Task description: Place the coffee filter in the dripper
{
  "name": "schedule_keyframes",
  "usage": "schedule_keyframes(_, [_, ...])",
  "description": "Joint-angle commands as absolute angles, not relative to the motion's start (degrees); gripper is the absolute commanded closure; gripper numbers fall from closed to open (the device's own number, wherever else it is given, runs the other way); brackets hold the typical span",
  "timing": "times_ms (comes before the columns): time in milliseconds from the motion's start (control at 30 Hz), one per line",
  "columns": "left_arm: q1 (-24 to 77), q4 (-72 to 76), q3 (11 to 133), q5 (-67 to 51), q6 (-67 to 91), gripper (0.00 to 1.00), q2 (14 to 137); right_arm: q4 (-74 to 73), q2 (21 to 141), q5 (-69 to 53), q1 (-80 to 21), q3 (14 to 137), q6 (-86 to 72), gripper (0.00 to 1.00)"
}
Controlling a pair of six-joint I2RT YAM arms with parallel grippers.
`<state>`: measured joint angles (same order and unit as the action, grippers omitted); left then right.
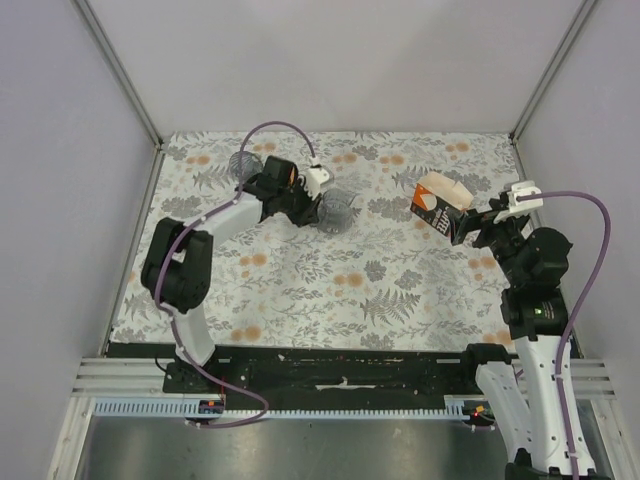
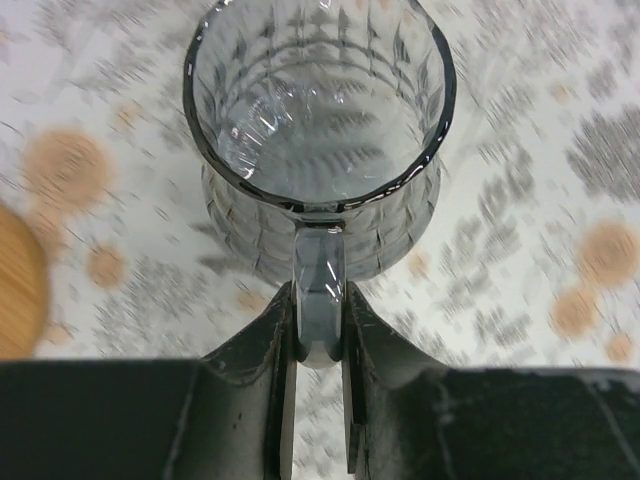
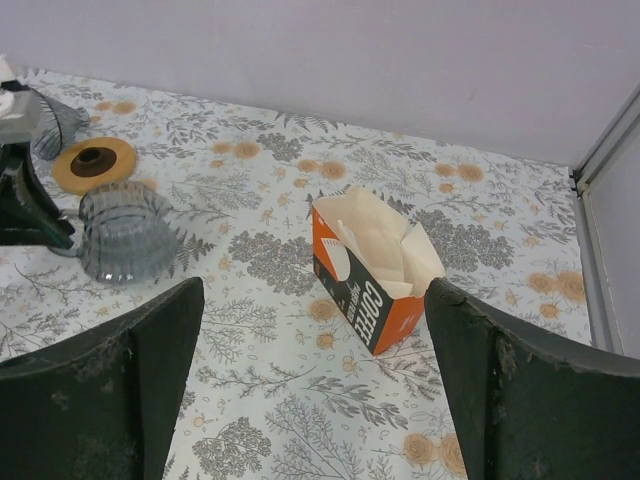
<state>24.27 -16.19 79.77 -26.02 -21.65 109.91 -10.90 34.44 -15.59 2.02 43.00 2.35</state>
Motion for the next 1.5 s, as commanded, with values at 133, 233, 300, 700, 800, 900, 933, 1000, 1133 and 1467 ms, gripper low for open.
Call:
schedule_keyframes(133, [24.4, -12.1, 57.7, -35.2, -33.5, 0.98, 91.2, -9.4, 29.9, -18.4, 1.8, 40.5, 0.8, 0.02])
schedule_keyframes(233, [24.4, -11.3, 51.3, -37.2, -37.0, 0.98, 86.0, -8.9, 28.5, -18.9, 1.8, 39.6, 0.4, 0.02])
schedule_keyframes(300, [24.4, -11.2, 48.5, -37.1, -38.6, 0.98, 84.0, -8.6, 27.8, -19.1, 1.7, 38.9, 0.4, 0.02])
schedule_keyframes(700, [24.4, -15.1, 47.0, -35.0, -42.1, 0.55, 81.9, -8.4, 25.8, -18.8, 0.4, 37.9, 1.3, 0.02])
schedule_keyframes(800, [24.3, -18.1, 50.2, -33.6, -40.1, 0.41, 81.2, -8.5, 25.6, -18.5, 0.3, 37.9, 1.6, 0.02])
schedule_keyframes(900, [23.8, -25.4, 56.8, -34.6, -39.6, 0.34, 80.9, -8.5, 25.6, -18.4, -1.4, 37.7, 1.8, 0.02])
schedule_keyframes(933, [23.7, -27.7, 58.9, -35.2, -39.4, 0.34, 81.0, -8.6, 25.5, -18.4, -1.6, 37.7, 1.8, 0.02])
schedule_keyframes(1000, [23.2, -31.2, 63.6, -35.3, -38.8, 0.34, 81.8, -8.7, 25.6, -18.5, -1.7, 37.7, 1.8, 0.02])
schedule_keyframes(1133, [21.7, -29.0, 71.6, -29.8, -29.7, 0.36, 85.6, -9.2, 25.6, -18.5, -1.8, 37.7, 1.8, 0.02])
schedule_keyframes(1467, [20.2, -26.2, 91.5, 1.9, -11.7, 0.48, 107.7, -11.3, 26.5, -16.4, -2.3, 38.4, 1.9, 0.02])
